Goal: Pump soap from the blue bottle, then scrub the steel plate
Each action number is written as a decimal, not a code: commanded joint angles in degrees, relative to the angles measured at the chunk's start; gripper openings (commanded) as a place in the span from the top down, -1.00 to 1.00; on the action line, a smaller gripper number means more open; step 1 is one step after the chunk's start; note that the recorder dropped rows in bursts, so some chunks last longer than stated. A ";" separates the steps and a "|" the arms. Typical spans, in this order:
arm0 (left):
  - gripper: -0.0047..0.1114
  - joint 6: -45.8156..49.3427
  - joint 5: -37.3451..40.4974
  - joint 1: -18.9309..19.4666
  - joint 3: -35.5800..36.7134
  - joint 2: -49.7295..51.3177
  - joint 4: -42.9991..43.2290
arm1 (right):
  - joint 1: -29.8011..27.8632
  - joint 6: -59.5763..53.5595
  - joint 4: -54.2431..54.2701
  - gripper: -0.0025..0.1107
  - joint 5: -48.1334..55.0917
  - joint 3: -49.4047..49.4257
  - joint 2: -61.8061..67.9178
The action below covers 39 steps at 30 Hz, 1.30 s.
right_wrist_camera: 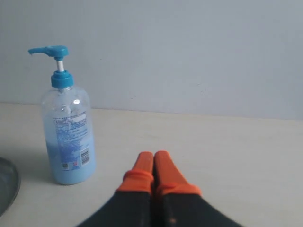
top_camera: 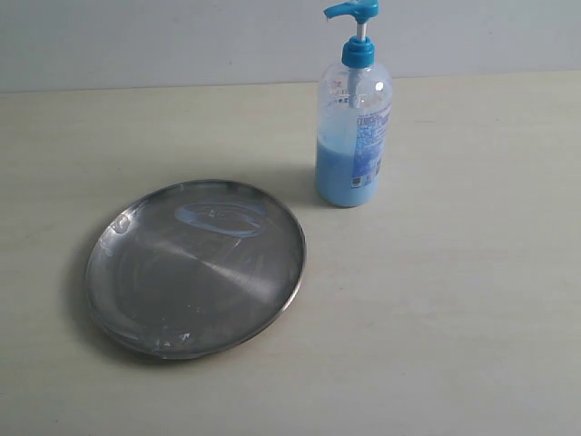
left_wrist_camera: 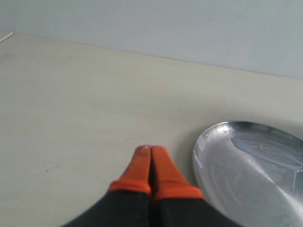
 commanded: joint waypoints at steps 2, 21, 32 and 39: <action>0.92 0.12 -0.07 0.11 0.20 -0.36 0.13 | -3.68 -9.82 6.25 0.96 -0.69 0.27 -1.71; 0.92 0.12 -0.07 0.11 0.20 -0.36 0.13 | -6.50 -11.58 9.49 0.96 -7.95 13.65 -5.59; 0.92 0.12 -0.07 0.11 0.20 -0.36 0.13 | -6.50 -11.58 9.49 0.96 -6.88 13.65 -5.59; 0.92 0.12 -0.07 0.11 0.20 -0.36 0.13 | -6.50 -11.58 9.49 0.96 -6.73 13.65 -5.59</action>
